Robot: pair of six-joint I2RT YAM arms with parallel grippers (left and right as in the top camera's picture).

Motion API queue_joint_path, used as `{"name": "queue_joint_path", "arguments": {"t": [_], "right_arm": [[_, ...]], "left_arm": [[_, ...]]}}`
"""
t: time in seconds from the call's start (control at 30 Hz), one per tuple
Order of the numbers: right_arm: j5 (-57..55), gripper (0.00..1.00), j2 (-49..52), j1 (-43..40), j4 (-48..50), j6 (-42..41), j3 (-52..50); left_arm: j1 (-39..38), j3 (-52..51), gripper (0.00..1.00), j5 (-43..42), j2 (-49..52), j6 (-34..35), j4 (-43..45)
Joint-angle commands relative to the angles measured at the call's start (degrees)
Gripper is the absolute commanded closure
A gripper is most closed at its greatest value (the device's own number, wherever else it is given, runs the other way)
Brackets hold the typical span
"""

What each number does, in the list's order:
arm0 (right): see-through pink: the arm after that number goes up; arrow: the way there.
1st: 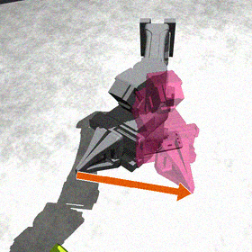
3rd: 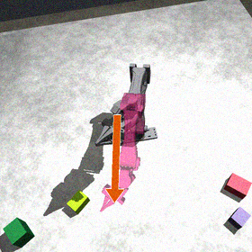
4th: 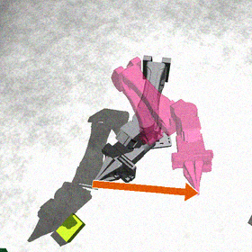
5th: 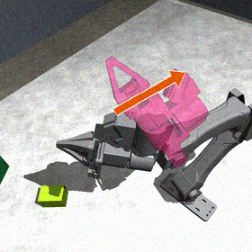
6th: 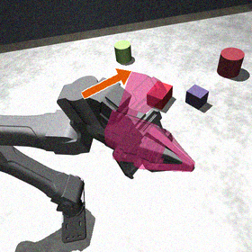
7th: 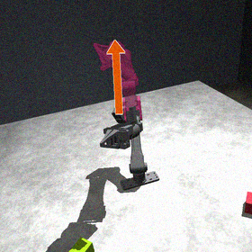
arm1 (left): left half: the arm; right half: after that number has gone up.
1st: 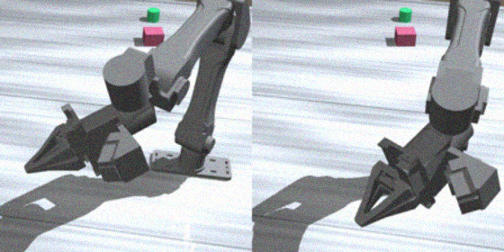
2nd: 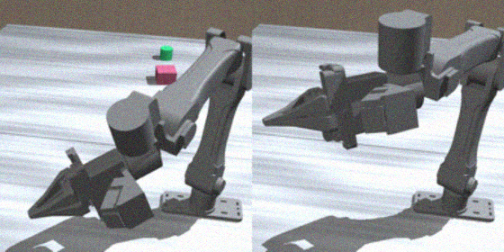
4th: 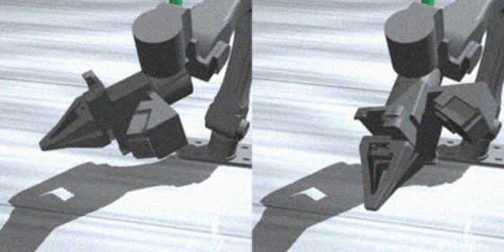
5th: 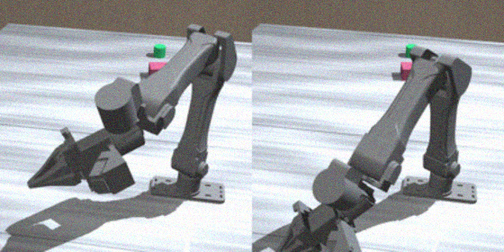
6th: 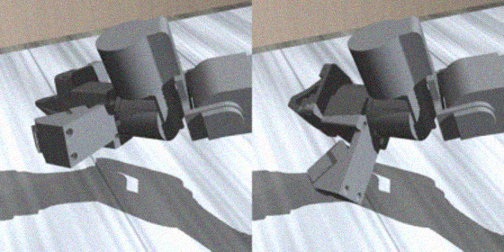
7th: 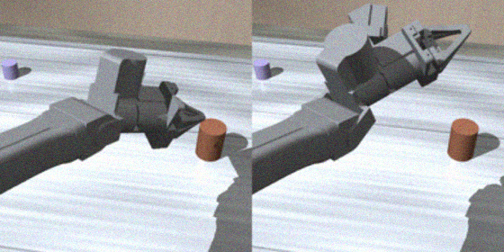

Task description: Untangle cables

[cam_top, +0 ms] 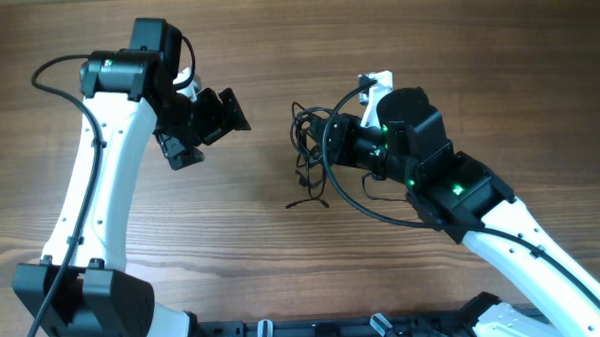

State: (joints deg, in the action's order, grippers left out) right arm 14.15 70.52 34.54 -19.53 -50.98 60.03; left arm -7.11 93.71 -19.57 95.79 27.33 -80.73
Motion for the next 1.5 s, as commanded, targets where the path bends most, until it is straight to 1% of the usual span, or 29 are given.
{"name": "queue_joint_path", "arguments": {"t": [0.0,1.47], "right_arm": [[0.98,0.96,0.52,-0.02,0.7,-0.46,1.14],[1.03,0.96,0.52,-0.02,1.95,-0.68,1.14]], "left_arm": [[0.15,0.04,0.04,-0.52,-0.11,0.07,-0.13],[0.15,0.04,0.04,-0.52,-0.11,-0.09,-0.48]]}}
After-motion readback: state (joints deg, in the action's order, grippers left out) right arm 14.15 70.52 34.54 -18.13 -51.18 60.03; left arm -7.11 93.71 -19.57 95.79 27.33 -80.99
